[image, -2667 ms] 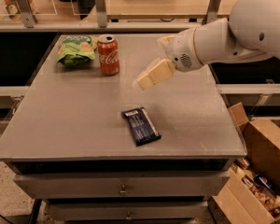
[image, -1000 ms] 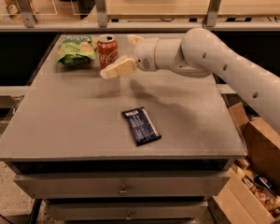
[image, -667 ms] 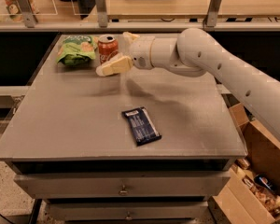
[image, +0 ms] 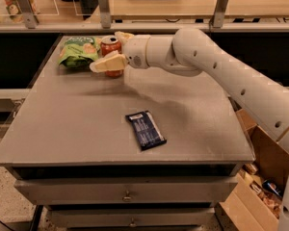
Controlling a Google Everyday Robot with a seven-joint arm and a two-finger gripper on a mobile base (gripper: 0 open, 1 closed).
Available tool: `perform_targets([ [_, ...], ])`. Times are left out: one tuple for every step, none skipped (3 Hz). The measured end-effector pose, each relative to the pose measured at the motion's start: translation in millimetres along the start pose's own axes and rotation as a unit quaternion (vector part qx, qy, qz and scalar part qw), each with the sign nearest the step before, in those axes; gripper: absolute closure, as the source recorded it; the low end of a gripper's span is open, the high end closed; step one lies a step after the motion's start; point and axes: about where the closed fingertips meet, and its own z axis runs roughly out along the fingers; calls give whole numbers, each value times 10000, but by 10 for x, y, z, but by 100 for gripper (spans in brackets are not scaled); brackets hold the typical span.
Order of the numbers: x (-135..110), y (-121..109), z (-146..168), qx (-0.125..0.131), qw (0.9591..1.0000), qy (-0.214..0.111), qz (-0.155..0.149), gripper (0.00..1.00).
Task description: Move coke can near rxbar blueberry
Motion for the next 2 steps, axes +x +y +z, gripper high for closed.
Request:
perform_targets([
  [-15,11,93,-42,10000,-14,11,29],
  [-9,21,139,-62,10000,-21,47,53],
])
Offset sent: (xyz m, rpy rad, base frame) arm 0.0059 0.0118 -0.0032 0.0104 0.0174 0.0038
